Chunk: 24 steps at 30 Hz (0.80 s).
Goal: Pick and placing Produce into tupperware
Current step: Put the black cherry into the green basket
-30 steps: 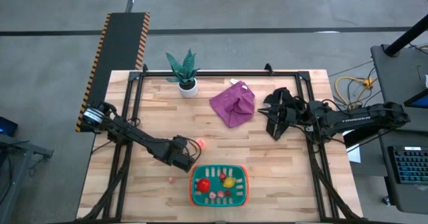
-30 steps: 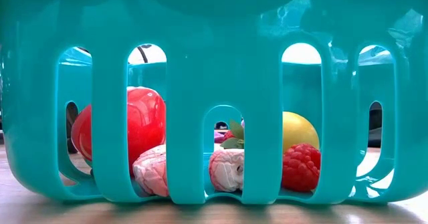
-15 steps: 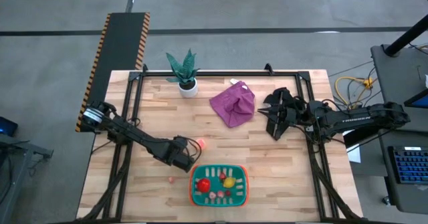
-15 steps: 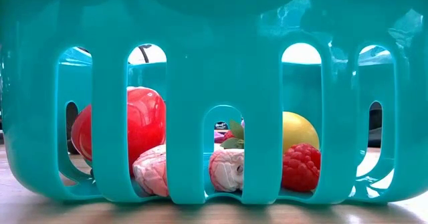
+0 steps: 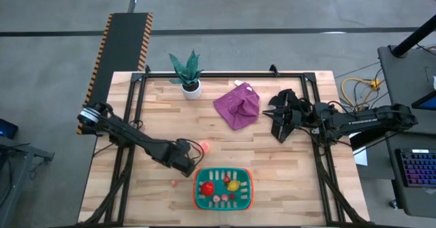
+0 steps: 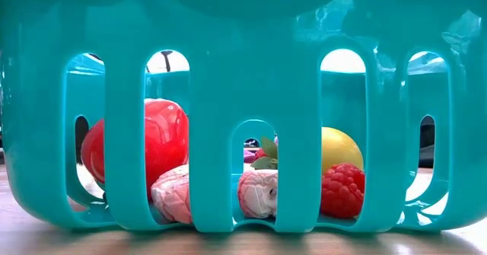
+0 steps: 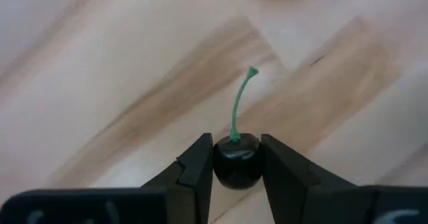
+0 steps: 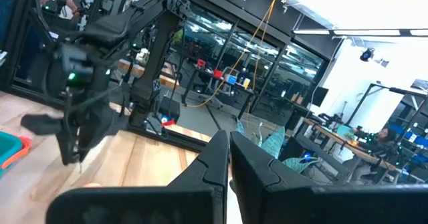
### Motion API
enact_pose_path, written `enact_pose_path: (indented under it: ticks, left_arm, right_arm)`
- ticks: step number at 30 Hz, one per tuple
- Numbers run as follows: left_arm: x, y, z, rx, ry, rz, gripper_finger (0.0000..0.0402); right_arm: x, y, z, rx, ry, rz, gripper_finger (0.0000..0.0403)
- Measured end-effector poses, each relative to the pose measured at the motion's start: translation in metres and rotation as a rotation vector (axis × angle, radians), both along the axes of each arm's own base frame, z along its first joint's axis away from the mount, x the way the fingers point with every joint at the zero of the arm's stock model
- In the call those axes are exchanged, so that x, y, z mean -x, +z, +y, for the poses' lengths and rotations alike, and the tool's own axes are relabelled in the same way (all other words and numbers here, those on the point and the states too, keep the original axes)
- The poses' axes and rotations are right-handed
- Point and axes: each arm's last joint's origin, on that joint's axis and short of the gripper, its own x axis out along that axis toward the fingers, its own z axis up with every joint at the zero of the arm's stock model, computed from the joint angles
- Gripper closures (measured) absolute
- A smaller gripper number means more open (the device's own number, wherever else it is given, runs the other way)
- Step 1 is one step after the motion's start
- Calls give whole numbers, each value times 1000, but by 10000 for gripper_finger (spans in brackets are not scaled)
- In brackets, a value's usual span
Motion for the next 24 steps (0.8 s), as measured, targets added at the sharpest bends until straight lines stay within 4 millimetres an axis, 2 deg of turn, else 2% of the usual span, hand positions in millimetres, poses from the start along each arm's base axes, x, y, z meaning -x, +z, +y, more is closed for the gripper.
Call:
enact_pose_path:
  ticks: [5,12,19,22,24]
  left_arm:
    - [6,19,5,-31,2,-70,316]
    - [10,54,9,-85,-59,-285,316]
    - [-9,94,2,-100,-227,-688,315]
    - [-20,101,-5,-76,-310,-812,315]
    - [-27,97,-9,-49,-352,-830,315]
  right_arm:
    - [0,0,0,0,0,-1,394]
    - [0,0,0,0,0,-1,394]
    - [0,0,0,0,0,-3,394]
    - [0,0,0,0,0,-2,394]
    - [0,0,0,0,0,-3,394]
